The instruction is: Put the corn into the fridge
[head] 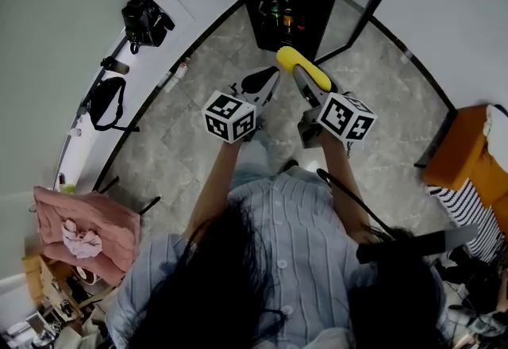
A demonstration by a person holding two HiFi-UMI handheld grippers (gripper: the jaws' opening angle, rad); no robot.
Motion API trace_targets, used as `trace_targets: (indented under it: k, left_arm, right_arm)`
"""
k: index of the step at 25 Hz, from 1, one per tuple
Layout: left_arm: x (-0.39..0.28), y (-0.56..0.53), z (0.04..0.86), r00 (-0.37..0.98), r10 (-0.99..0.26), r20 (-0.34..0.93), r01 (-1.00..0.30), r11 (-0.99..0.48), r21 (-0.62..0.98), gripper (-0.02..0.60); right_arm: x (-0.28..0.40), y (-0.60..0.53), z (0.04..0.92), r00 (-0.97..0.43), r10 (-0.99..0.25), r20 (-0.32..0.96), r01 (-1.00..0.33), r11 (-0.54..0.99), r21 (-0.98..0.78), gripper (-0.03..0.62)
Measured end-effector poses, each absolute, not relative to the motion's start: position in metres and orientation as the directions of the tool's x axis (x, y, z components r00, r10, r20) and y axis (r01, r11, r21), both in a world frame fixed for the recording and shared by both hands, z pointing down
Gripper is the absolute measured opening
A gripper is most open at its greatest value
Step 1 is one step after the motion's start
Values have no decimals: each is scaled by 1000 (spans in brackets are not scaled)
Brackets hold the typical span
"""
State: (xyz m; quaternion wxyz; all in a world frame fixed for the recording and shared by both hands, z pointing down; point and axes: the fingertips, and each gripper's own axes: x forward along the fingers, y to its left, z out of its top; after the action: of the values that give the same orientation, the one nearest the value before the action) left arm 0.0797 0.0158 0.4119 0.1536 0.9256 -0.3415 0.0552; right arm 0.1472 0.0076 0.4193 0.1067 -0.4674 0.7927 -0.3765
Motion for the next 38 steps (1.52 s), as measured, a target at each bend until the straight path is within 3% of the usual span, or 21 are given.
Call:
trace_targets:
  k: [20,38]
  left_arm:
    - [-47,-138,415,790,-577,205,-612,-724,320,9]
    - [-71,-187,458,867,-451,214,-498,-766,406,9]
  right_arm:
    - [32,-132,431,-491,-826,278,-698,182,-692,247]
    - [11,-163,468,-383,-850,361,-726,36,-686,247]
